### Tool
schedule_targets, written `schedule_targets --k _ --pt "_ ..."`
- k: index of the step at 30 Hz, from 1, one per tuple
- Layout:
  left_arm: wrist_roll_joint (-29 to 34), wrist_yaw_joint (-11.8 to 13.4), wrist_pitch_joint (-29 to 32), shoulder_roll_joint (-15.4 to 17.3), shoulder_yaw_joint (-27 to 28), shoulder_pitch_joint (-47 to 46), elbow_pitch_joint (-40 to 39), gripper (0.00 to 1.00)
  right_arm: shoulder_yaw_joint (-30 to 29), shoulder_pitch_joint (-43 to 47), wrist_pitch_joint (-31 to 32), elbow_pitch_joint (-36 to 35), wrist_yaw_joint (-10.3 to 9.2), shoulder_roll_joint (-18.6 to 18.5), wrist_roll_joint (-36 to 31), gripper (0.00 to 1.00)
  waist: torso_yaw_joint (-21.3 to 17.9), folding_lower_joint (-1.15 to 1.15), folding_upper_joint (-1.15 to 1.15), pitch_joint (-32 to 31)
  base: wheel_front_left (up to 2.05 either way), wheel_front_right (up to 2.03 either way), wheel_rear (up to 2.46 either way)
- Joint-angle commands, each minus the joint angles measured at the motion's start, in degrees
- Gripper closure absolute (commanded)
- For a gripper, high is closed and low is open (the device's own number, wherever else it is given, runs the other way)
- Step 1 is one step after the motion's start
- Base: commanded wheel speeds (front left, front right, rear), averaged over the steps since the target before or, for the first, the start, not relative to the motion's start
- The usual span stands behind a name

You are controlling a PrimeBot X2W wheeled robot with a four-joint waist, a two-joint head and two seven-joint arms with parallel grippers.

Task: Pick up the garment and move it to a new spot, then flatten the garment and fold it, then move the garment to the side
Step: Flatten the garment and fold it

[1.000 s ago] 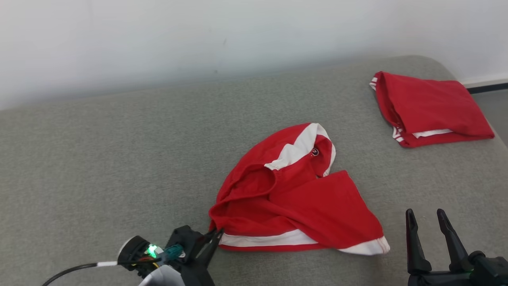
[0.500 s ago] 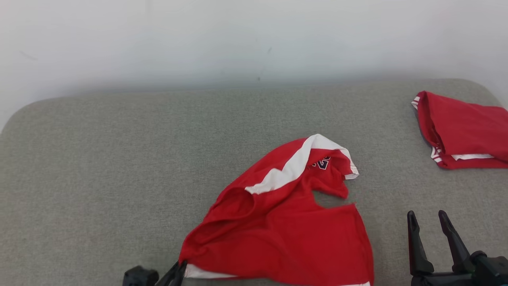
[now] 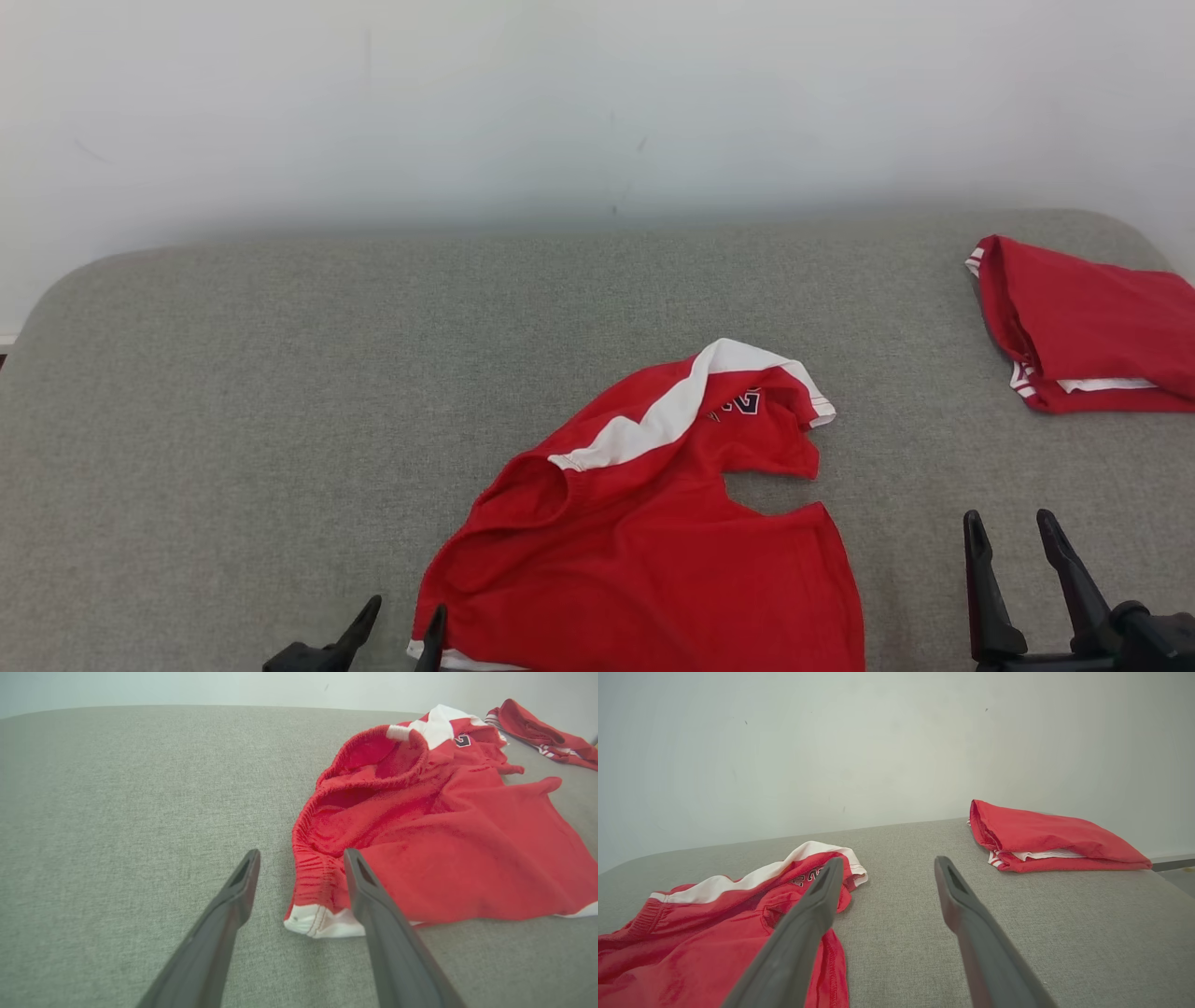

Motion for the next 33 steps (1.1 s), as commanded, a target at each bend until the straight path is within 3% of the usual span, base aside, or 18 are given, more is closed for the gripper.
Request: schedule_targets --k 1,7,19,28,33 --pt "0.6 0.4 -0.6 -0.3 0.5 0.3 -0.6 0.00 -0.1 0.6 -0.1 -0.2 0.00 0.1 -0.4 0.00 0.4 0.00 0.00 -0.5 0.00 0.00 0.00" --pt "1.6 1.6 -1.5 -0.5 4.6 1.7 -4.7 0.00 0.0 0.7 -0.3 -0.5 0.00 0.1 -0.3 0.00 1.0 0.00 0.00 -1.5 0.00 0.00 0.00" --pt "9.6 3.7 -1.5 -4.0 20.9 8.9 -17.7 0.00 -0.1 1.2 -0.6 -1.0 0.00 0.3 -0.4 0.00 1.0 0.00 0.00 -2.1 0.00 0.00 0.00" --pt "15.1 1.0 -1.5 -7.2 29.2 13.9 -22.0 0.00 0.5 1.9 -1.0 -0.8 0.00 0.5 0.3 0.00 0.3 0.00 0.00 -2.2 0.00 0.00 0.00" --pt "16.7 -0.7 -1.5 -8.3 30.9 15.5 -21.8 0.00 0.8 2.0 -1.1 -0.4 0.00 0.6 0.7 0.00 0.1 0.00 0.00 -2.1 0.00 0.00 0.00"
